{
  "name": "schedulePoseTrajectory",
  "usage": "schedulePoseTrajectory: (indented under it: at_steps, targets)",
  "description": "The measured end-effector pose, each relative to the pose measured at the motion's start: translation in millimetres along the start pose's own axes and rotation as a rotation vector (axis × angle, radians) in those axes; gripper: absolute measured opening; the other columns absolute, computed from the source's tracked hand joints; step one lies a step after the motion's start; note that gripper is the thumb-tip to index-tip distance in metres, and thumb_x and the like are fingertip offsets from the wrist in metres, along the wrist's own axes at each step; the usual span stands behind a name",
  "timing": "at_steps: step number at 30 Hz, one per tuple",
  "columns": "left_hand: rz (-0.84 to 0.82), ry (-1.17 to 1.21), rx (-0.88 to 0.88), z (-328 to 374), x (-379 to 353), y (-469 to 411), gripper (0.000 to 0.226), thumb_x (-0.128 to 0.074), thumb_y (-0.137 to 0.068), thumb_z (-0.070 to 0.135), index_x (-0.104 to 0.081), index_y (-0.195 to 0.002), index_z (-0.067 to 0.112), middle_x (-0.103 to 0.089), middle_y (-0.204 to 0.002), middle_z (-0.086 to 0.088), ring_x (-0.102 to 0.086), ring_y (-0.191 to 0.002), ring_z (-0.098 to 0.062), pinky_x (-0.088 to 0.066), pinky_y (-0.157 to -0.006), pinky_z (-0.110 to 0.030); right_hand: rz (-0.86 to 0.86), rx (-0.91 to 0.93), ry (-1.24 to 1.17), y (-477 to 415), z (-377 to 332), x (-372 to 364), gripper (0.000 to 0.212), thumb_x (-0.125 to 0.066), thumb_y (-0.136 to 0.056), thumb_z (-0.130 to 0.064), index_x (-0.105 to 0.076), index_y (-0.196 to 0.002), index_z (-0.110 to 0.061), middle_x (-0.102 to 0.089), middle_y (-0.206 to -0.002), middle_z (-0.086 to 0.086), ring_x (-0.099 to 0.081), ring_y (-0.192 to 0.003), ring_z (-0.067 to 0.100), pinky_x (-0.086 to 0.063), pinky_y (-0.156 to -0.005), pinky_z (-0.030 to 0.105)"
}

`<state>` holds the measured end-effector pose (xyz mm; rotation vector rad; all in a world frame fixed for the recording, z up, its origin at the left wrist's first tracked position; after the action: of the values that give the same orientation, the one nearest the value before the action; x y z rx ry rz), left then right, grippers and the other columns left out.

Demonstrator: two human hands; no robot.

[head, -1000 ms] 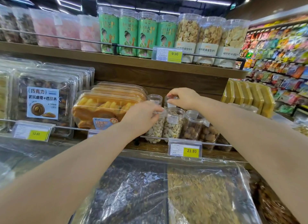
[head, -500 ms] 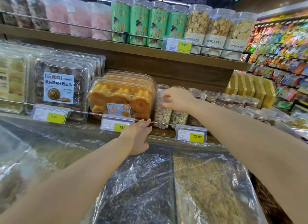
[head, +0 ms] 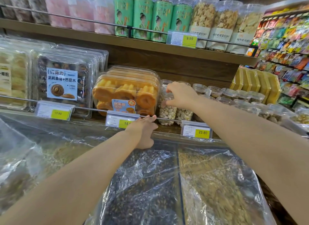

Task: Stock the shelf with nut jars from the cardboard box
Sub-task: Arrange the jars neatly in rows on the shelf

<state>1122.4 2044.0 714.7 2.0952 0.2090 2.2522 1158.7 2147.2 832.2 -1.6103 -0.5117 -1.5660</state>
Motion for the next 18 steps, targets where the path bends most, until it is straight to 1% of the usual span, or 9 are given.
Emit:
schedulePoseTrajectory:
  at_steps: [3,5,7,10,12,14,15,17,18]
  targets:
    - [0.012,0.01,-0.003,-1,-1,1,0.071,-0.048,-0.09,0.022,-0.014,-0.152,0.023,0.01,-0.16,0.004,0.004,-0.147,-0.017,-0.005,-0.119,-0.035,-0.11,0.058,-0.191,4,3,-3,0.043,-0.071,-0.081,-0.027,-0.053,-0.12,-0.019,-0.051,-0.129,0.002,-0.049,-0.119,0.019,-0.043,-0.095,0.035]
    - [0.005,0.01,-0.005,-1,-1,3,0.071,-0.048,-0.09,0.022,-0.014,-0.152,0.025,0.011,-0.16,0.004,0.005,-0.147,-0.017,-0.005,-0.118,-0.034,-0.159,0.068,-0.261,7,5,-2,0.047,-0.074,-0.08,-0.024,-0.053,-0.121,-0.019,-0.049,-0.13,0.0,-0.047,-0.12,0.017,-0.04,-0.095,0.031]
    - [0.001,0.021,-0.001,0,0,4,0.07,-0.048,-0.09,0.021,-0.015,-0.152,0.026,0.011,-0.16,0.005,0.005,-0.147,-0.017,-0.007,-0.117,-0.034,-0.15,0.063,-0.254,6,7,-2,0.052,-0.075,-0.078,-0.033,-0.052,-0.123,-0.02,-0.05,-0.129,0.001,-0.048,-0.119,0.017,-0.041,-0.095,0.031]
    - [-0.003,0.02,0.01,0,2,5,0.069,-0.049,-0.09,0.023,-0.019,-0.151,0.027,0.012,-0.16,0.006,0.004,-0.147,-0.018,-0.012,-0.117,-0.036,-0.008,0.001,-0.081,3,9,5,0.062,-0.064,-0.078,-0.056,-0.051,-0.126,-0.019,-0.052,-0.126,0.005,-0.05,-0.115,0.024,-0.046,-0.092,0.041]
    - [-0.002,0.023,0.025,-1,2,6,0.066,-0.051,-0.089,0.023,-0.025,-0.149,0.027,0.012,-0.159,0.008,0.003,-0.147,-0.019,-0.017,-0.116,-0.039,0.047,-0.045,0.02,3,6,5,0.063,-0.059,-0.079,-0.061,-0.052,-0.124,-0.018,-0.053,-0.123,0.007,-0.05,-0.114,0.027,-0.046,-0.091,0.044]
    - [0.014,0.025,0.026,-1,3,7,0.062,-0.053,-0.087,0.023,-0.033,-0.146,0.026,0.01,-0.16,0.008,0.0,-0.147,-0.019,-0.021,-0.114,-0.039,0.057,-0.024,0.081,1,0,0,0.056,-0.06,-0.082,-0.054,-0.052,-0.122,-0.016,-0.053,-0.123,0.008,-0.05,-0.115,0.028,-0.046,-0.09,0.043]
    - [0.024,0.022,0.021,0,5,7,0.059,-0.054,-0.087,0.022,-0.037,-0.144,0.025,0.008,-0.16,0.007,-0.001,-0.147,-0.019,-0.022,-0.114,-0.038,0.04,-0.004,0.062,0,-2,-3,0.053,-0.062,-0.083,-0.048,-0.051,-0.123,-0.015,-0.051,-0.125,0.008,-0.05,-0.115,0.028,-0.046,-0.09,0.042]
    - [0.034,0.026,0.015,1,7,7,0.055,-0.055,-0.086,0.022,-0.041,-0.14,0.023,0.006,-0.16,0.005,-0.003,-0.147,-0.02,-0.025,-0.112,-0.038,-0.041,0.028,-0.073,-1,-1,-7,0.049,-0.067,-0.083,-0.034,-0.05,-0.125,-0.016,-0.049,-0.129,0.007,-0.049,-0.117,0.026,-0.045,-0.092,0.04]
    - [0.033,0.03,0.017,1,7,8,0.055,-0.055,-0.086,0.021,-0.041,-0.139,0.023,0.005,-0.16,0.005,-0.004,-0.147,-0.021,-0.027,-0.111,-0.038,-0.088,0.042,-0.154,-1,0,-8,0.048,-0.069,-0.082,-0.029,-0.05,-0.125,-0.017,-0.048,-0.13,0.005,-0.049,-0.118,0.023,-0.044,-0.094,0.037]
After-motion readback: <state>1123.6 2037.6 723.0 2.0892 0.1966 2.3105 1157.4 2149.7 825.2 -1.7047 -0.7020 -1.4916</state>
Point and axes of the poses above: each hand's wrist, its own y-axis away from the middle knuckle, its own x-axis out of the back of the hand, z = x × y, the point moved 10 cm from there along -y, towards the middle knuckle
